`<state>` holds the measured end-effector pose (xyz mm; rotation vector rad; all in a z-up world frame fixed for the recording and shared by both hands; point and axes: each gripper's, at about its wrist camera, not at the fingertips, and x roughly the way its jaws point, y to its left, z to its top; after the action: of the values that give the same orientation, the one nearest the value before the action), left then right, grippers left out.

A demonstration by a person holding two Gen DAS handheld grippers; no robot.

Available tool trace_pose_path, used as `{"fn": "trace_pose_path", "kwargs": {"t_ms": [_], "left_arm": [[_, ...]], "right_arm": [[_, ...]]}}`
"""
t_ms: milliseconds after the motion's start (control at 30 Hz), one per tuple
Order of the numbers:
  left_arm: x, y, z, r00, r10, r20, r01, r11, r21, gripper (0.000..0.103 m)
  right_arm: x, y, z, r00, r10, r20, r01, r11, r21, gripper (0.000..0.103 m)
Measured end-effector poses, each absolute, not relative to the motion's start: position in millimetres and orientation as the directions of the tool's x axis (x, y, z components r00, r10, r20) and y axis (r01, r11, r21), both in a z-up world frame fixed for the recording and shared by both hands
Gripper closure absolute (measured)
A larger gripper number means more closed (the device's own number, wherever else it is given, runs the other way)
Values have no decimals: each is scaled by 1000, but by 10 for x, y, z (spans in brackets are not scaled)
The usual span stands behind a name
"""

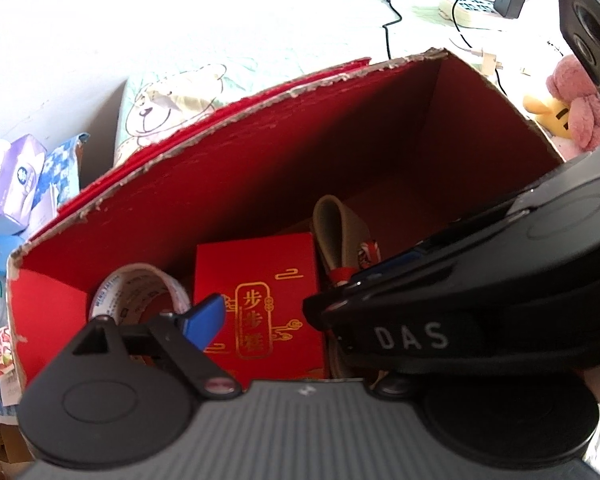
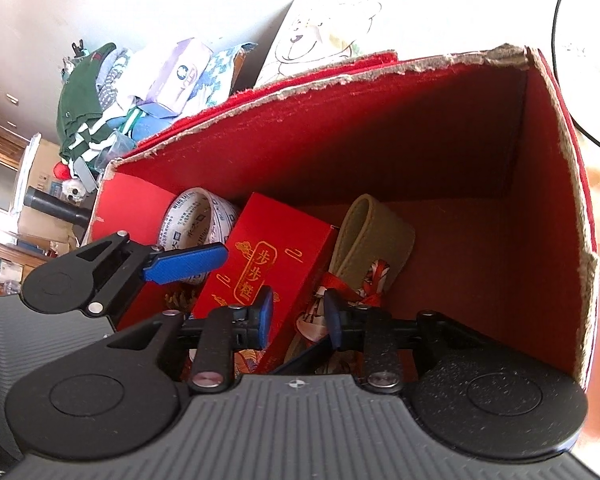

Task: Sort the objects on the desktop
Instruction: 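Lower the beige looped item into the red box and open the right gripper, then withdraw the right gripper up out of the red box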

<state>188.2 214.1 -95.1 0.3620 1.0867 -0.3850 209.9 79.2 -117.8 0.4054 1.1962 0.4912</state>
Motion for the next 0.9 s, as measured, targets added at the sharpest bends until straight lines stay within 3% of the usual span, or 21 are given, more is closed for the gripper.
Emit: {"fn": "trace_pose_path", "kwargs": {"t_ms": [900], "left_arm": [[1791,2204,-849,439,-119,-890,422,903,87,11]], "right_arm": [[2041,752,-1140,352,601,-718,-183,796,577,71]]}}
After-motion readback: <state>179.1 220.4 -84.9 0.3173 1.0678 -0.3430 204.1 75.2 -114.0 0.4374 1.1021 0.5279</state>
